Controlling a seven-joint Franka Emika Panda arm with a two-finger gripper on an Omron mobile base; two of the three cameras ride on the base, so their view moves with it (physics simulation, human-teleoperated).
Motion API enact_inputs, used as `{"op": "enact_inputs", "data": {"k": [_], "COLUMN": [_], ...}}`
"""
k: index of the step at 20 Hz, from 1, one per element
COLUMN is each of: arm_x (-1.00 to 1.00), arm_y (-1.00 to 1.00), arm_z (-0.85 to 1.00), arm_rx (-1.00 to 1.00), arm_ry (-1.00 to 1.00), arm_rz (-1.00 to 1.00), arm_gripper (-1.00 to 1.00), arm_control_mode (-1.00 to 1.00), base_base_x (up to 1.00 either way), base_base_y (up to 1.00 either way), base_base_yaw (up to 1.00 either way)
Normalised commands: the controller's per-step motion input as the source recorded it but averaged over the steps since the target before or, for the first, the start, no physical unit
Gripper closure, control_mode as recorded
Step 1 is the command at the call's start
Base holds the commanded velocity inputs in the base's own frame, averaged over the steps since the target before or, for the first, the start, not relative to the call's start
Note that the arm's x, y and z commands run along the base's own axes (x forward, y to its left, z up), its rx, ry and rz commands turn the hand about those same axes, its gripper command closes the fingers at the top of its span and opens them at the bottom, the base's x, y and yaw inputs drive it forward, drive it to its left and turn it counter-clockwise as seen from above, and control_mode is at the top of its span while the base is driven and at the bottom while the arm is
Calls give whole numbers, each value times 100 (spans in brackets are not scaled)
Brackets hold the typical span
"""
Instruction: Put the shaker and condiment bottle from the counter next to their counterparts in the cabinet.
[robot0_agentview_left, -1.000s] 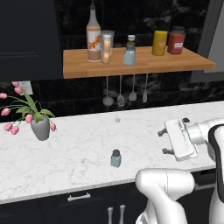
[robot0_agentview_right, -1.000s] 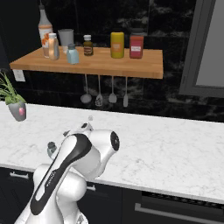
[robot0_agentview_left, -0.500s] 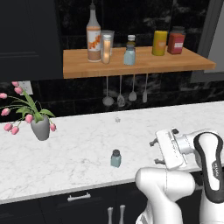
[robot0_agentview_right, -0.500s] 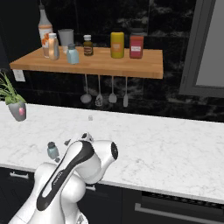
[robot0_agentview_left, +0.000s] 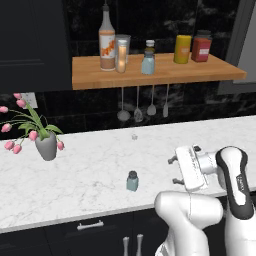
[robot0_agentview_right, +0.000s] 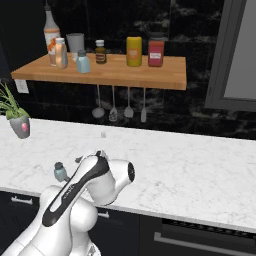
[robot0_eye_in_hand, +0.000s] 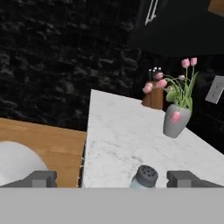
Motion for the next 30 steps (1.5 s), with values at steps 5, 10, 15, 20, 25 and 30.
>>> {"op": "enact_inputs", "data": {"k": [5, 10, 15, 20, 25, 30], "arm_x": [25, 31, 17, 24, 47, 3], "arm_y": [7, 0, 0, 9, 9, 3], "arm_z": [-19, -32, -28, -26, -63, -10], "arm_rx": [-1, 0, 0, 0, 0, 0], "arm_ry": [0, 0, 0, -2, -14, -4], "arm_rz": [17, 10, 7, -2, -9, -5], "arm_gripper": [-100, -100, -100, -100, -100, -100], "arm_control_mode": [-100, -100, -100, -100, -100, -100], "base_base_x": [0, 0, 0, 0, 0, 0], "base_base_y": [0, 0, 0, 0, 0, 0], "base_base_yaw": [0, 0, 0, 0, 0, 0]}}
